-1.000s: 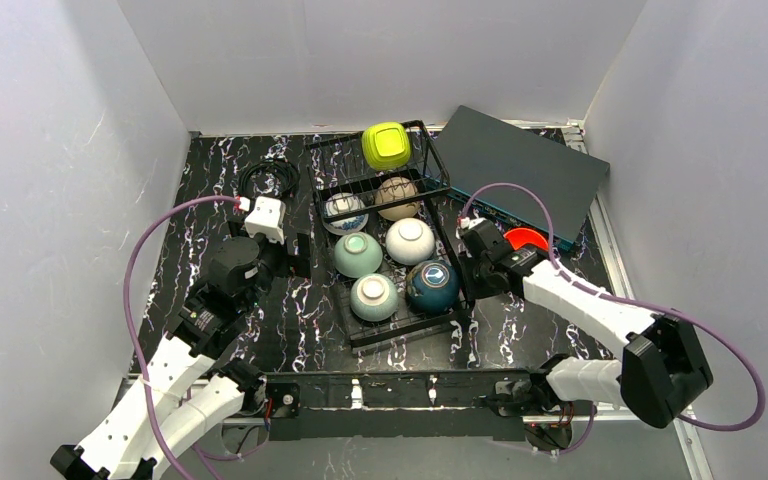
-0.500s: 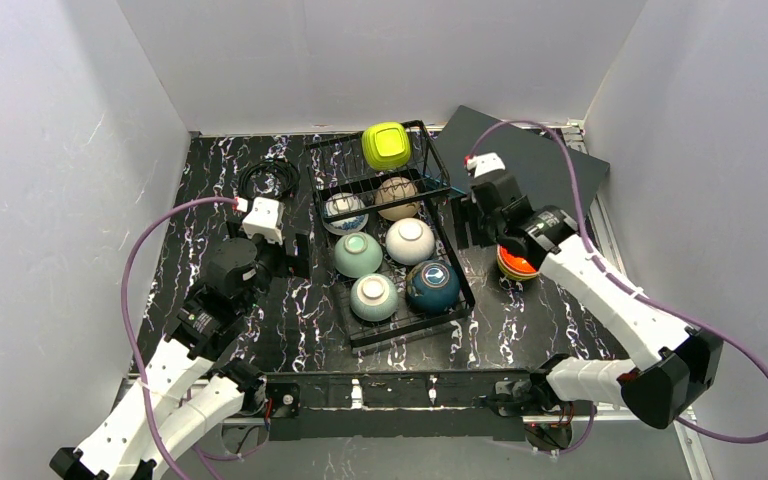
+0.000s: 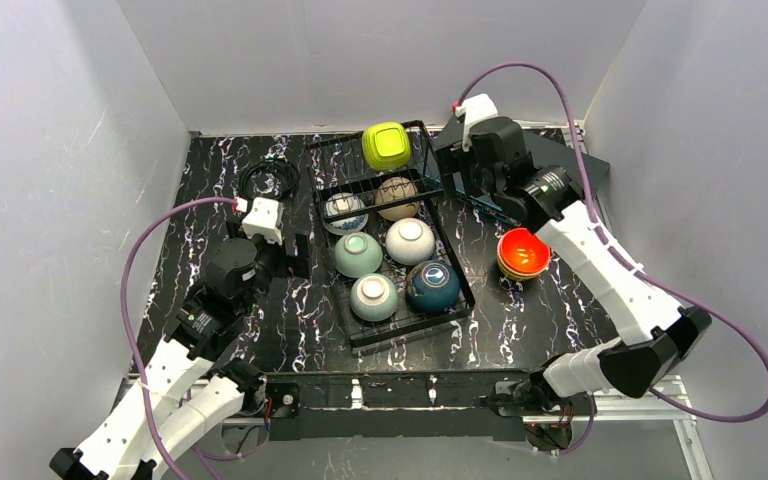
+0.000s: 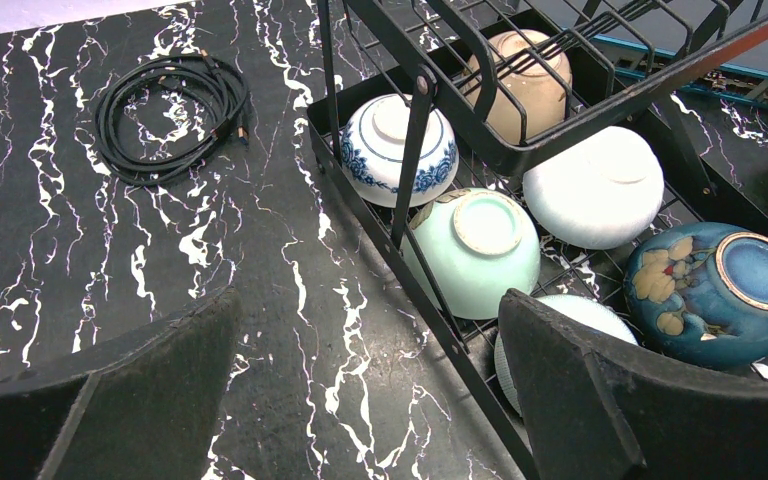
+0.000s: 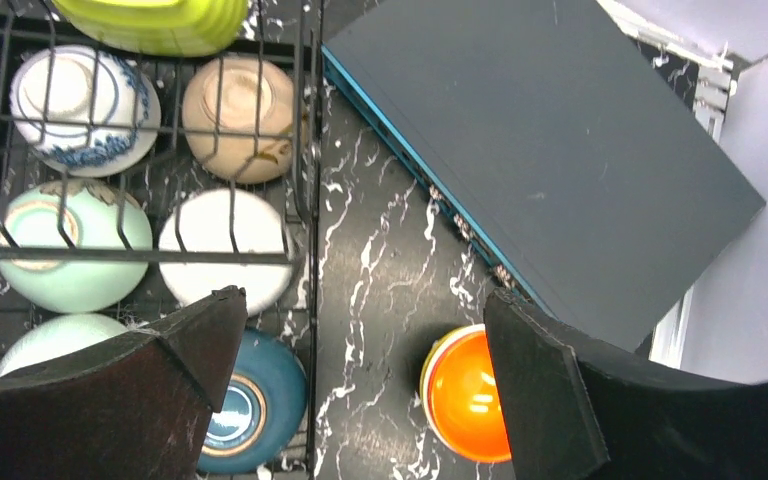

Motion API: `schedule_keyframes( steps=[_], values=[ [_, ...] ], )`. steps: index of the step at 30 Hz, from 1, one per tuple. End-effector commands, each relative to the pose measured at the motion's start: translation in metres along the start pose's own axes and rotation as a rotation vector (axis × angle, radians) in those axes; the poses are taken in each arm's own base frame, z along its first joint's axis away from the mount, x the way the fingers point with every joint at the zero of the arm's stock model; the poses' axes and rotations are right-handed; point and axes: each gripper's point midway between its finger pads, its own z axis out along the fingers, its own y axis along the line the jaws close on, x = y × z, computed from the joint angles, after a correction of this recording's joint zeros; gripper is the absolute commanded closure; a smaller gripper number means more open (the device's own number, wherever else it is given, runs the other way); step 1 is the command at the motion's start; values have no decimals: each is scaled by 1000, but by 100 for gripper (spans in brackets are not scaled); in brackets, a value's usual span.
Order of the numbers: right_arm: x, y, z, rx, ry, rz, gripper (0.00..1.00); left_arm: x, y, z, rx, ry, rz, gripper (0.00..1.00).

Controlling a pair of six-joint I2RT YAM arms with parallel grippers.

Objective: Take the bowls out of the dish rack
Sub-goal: Pick up the bowl from the dish rack.

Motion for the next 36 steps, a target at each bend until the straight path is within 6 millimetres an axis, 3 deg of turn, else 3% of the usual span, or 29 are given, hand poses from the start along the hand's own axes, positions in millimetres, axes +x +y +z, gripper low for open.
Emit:
schedule_keyframes(
  steps=[1, 7, 12, 23, 31, 36],
  values=[
    [-52, 8, 2, -46, -139, -2, 3, -3, 4, -1, -16, -20, -7, 2],
    [-83, 36, 20, -91, -204, -71, 3, -3, 4, 0, -19, -18, -6, 2],
    [-98, 62, 34, -87, -217, -149, 2, -2, 5, 0, -25, -17, -3, 2],
    [-107, 112, 63, -50, -229, -321, 1, -4, 7, -2, -32, -28, -4, 2],
    [-112, 134, 83, 34, -215, -417, 1, -6, 9, -4, -39, -38, -6, 2],
    [-105, 143, 99, 90, -179, -463, 1, -8, 9, -6, -39, -45, -8, 2]
  ],
)
